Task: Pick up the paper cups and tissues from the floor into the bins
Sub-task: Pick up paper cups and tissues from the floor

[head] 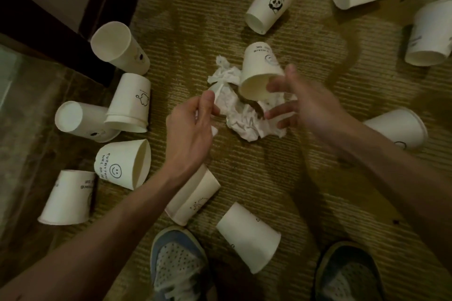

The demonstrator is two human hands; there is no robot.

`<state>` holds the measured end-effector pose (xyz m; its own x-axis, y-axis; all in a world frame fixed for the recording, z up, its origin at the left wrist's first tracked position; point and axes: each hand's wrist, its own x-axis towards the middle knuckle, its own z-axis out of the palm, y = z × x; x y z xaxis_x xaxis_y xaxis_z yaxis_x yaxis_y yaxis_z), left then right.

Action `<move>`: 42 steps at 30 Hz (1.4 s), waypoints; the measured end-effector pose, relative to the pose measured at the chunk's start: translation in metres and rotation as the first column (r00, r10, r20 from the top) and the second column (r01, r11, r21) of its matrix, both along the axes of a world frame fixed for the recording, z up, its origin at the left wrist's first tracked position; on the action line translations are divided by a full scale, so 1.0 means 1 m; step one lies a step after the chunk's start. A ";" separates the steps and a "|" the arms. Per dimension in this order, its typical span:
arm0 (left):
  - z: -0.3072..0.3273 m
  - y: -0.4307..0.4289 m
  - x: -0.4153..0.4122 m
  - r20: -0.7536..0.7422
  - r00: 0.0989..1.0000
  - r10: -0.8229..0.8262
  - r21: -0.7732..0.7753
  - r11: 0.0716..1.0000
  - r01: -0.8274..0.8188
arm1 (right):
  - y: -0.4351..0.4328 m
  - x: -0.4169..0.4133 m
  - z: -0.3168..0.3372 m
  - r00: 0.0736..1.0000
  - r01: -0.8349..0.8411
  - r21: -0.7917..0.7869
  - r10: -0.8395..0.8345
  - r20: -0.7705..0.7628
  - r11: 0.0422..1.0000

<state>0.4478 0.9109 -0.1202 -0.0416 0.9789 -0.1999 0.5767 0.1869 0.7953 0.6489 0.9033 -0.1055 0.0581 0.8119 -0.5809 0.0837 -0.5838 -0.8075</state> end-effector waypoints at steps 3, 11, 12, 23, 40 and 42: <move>-0.001 0.009 -0.005 -0.027 0.999 -0.047 -0.018 0.999 0.046 | -0.002 0.008 -0.007 0.984 0.149 0.106 -0.158 0.084 0.983; -0.005 0.022 0.008 0.006 0.998 -0.063 -0.055 0.996 0.063 | -0.040 -0.008 -0.040 0.788 -0.196 0.065 0.118 0.604 0.978; -0.006 0.019 0.010 0.020 0.998 -0.067 -0.072 0.995 0.069 | -0.043 -0.009 -0.044 0.750 -0.255 0.063 0.156 0.643 0.965; -0.003 -0.003 0.016 0.154 0.984 0.089 -0.311 0.950 -0.037 | -0.025 0.000 -0.049 0.806 -0.301 0.190 0.143 0.574 0.934; 0.015 -0.018 0.020 0.385 0.921 0.064 -0.337 0.939 0.075 | -0.030 -0.046 0.000 0.962 -0.128 0.153 0.160 -0.220 0.980; 0.014 -0.014 0.013 0.362 0.927 0.093 -0.335 0.942 0.037 | -0.026 -0.042 0.001 0.925 -0.225 0.110 0.247 -0.289 0.968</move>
<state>0.4609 0.8965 -0.1059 0.0718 0.8532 -0.5166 0.2455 0.4869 0.8382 0.6070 0.8775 -0.1041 -0.3072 0.8218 -0.4798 -0.0395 -0.5148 -0.8564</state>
